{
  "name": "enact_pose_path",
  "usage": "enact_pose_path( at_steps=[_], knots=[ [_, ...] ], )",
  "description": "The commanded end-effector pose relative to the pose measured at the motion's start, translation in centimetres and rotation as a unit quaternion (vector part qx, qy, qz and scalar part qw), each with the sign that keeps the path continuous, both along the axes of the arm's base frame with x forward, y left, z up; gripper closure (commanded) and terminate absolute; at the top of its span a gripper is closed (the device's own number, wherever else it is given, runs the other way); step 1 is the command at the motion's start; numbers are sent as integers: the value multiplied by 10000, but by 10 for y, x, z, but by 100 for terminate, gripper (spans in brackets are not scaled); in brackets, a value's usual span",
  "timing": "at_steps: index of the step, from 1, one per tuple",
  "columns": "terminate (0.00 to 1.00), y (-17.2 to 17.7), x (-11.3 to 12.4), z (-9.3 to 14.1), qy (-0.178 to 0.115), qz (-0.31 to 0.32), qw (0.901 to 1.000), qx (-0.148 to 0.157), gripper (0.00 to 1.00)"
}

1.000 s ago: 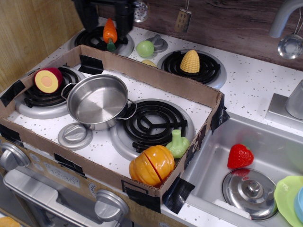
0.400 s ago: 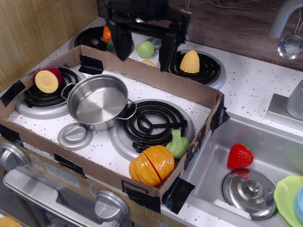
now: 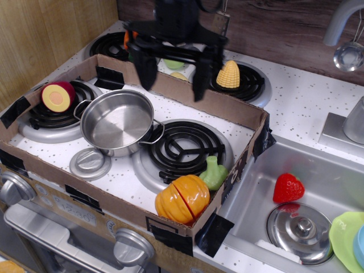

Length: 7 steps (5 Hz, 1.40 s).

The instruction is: Put broccoli in pot

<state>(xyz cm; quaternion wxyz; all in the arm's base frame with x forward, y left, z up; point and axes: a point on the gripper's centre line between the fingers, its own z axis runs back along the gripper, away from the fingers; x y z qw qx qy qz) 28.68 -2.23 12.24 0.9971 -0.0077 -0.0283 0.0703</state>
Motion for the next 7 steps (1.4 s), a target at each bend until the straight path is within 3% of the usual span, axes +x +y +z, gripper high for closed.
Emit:
enact_pose_path(
  at_steps=[1,4,7],
  knots=[
    [0,-15,-7,0,-360,109,9993,75,0],
    [0,-22,4,-35,-283,4,9991,304,0],
    [0,-31,-3,-61,-529,54,9985,146,0]
  ],
)
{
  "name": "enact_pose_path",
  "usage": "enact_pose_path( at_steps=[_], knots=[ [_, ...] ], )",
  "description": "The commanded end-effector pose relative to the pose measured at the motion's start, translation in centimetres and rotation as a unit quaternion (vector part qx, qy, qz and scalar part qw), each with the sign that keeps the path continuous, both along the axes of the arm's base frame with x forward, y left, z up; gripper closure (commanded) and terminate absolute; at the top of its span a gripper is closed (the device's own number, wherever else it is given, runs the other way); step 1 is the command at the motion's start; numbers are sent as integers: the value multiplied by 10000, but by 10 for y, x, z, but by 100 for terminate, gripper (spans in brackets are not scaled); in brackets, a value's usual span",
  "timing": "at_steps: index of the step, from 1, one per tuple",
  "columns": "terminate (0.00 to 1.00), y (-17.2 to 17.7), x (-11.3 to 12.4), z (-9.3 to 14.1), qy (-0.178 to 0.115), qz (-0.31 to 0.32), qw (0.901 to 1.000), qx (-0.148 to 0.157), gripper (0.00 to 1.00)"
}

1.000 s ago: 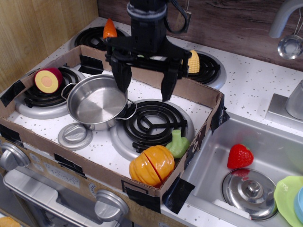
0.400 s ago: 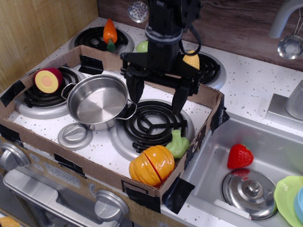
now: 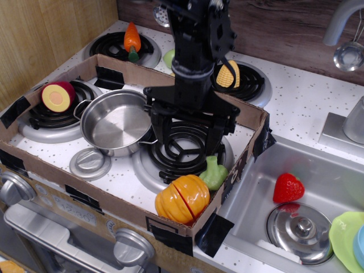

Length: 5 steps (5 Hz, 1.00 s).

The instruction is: Put broccoli in pot

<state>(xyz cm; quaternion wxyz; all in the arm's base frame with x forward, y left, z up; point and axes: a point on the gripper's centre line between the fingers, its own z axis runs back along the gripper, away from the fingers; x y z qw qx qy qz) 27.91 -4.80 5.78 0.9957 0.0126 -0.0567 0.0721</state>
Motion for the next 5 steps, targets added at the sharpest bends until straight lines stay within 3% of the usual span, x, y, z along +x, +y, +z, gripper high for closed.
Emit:
enact_pose_path(
  at_steps=[1,5],
  knots=[
    [0,-7,6,1,-247,-26,9996,-111,0],
    [0,-14,12,-15,-367,-195,9989,-232,0]
  ],
)
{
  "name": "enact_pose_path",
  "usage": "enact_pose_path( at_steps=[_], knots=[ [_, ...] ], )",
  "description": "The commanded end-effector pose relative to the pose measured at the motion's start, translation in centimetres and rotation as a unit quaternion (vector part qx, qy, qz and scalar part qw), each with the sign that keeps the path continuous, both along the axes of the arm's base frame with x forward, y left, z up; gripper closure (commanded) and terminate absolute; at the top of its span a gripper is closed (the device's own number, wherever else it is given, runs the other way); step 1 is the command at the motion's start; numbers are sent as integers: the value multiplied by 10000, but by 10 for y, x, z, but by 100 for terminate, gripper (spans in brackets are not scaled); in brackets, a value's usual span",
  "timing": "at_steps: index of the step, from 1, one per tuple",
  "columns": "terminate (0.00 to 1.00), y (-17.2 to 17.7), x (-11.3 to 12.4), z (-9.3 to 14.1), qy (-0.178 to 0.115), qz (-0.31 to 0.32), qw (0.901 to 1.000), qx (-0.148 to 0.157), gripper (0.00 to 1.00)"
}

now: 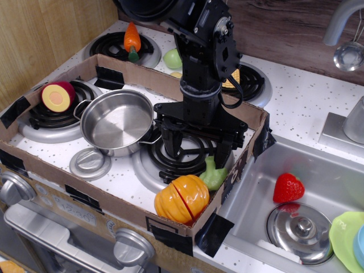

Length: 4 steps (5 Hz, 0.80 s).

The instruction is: Put broccoli in pot

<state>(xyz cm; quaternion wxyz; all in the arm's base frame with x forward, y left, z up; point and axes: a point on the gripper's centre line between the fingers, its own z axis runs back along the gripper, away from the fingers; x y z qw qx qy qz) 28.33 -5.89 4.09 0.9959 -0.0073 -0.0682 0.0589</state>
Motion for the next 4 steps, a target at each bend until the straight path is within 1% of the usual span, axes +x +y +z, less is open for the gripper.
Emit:
enact_pose_path(
  at_steps=[1,2,3,4],
  knots=[
    [0,-5,9,-6,-323,-58,9994,-89,0],
    [0,-3,9,-11,-423,-95,9989,-170,100],
    [0,-2,10,-14,-465,-87,9988,-151,100],
    [0,3,14,-9,-414,-140,9990,-101,100]
  ],
)
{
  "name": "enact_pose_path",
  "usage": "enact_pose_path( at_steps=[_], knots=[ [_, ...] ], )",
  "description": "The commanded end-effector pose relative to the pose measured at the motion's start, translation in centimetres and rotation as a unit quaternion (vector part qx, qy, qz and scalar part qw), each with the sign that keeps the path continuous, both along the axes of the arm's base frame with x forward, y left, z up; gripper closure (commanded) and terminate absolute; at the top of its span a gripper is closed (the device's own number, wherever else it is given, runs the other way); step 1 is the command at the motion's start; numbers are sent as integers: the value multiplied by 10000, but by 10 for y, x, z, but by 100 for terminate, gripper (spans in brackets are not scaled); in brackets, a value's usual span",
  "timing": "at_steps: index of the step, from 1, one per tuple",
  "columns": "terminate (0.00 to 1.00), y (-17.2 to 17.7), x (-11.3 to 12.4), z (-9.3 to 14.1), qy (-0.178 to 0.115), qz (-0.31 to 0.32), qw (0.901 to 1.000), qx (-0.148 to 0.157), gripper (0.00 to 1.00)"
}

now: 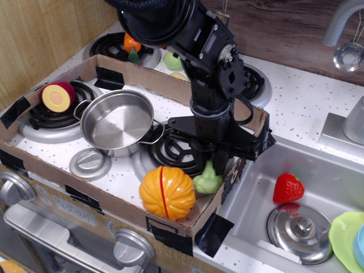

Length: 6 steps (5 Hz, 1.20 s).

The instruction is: Put broccoli in pot

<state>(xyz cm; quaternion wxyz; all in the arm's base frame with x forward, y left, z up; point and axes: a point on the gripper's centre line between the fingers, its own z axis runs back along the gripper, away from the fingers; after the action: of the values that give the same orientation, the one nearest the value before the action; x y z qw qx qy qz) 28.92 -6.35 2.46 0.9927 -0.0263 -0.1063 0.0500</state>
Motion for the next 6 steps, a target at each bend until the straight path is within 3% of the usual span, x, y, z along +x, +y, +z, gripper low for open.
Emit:
enact_pose_path(
  at_steps=[1,3,5,6],
  knots=[
    [0,15,14,25,36,-110,9997,218,100],
    [0,39,29,71,149,-104,9987,470,100],
    [0,80,36,87,35,-215,9960,867,100],
    [0,108,42,91,155,-141,9953,945,100]
  ],
)
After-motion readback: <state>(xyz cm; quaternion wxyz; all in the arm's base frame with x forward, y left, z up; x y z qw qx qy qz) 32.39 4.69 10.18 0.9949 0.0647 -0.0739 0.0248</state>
